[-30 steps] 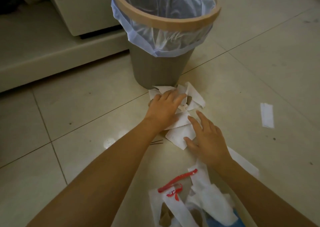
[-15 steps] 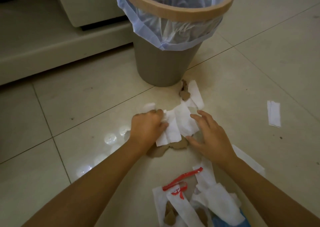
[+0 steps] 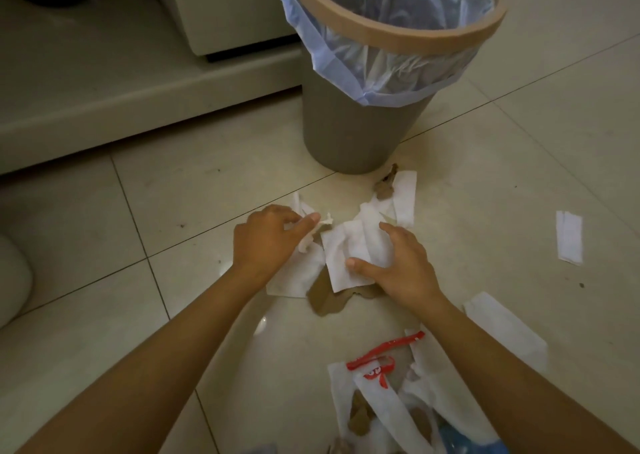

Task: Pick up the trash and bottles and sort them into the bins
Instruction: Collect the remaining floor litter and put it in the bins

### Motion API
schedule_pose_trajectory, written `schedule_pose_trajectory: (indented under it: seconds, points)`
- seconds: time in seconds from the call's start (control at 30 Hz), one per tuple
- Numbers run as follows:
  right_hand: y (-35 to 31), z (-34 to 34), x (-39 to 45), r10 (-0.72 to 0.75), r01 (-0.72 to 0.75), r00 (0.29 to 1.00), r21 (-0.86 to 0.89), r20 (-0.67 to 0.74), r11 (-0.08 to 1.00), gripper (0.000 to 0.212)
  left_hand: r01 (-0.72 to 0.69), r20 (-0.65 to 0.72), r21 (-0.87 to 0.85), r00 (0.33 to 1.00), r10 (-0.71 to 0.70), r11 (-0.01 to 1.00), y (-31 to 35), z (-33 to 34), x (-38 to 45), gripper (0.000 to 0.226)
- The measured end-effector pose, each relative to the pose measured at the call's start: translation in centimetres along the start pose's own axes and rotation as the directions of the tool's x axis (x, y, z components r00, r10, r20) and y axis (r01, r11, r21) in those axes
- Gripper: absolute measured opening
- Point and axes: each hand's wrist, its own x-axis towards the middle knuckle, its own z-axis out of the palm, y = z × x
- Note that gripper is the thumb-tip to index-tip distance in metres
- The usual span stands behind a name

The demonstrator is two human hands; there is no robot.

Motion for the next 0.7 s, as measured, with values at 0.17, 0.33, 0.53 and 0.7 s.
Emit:
schedule_pose_trajectory:
  seconds: [0.17,0.33,0.53,0.7]
  points:
    - [-1.4,1.3,-0.8,0.031,-0.027,0.999,-0.102,0.035,0.994,0.110,-0.124,0.264,0.338,0.964,0.032,0.933,0.1,-0.7,-1.5,0.093]
    - [-2.1,2.5,-1.7,-0.050,0.047,0.999,-0.228,-0.009,0.973,0.094,-0.312,0.410,0.553,0.909,0.074,0.773,-0.5,-1.4,-3.1,0.103]
    - [-2.5,2.4,-2.5,-0.044,0.040,0.997,-0.064,-0.056,0.997,0.069,-0.297,0.190,0.421,0.953,0.236,0.857,-2.5,-0.9,-3.9,0.034]
    - [-2.6,1.6,-3.2,-0.080,0.088,0.991,0.066,-0.111,0.994,0.047,-0.452,0.132,0.503,0.882,0.452,0.736,-4.1,-1.1,-4.7,0.026]
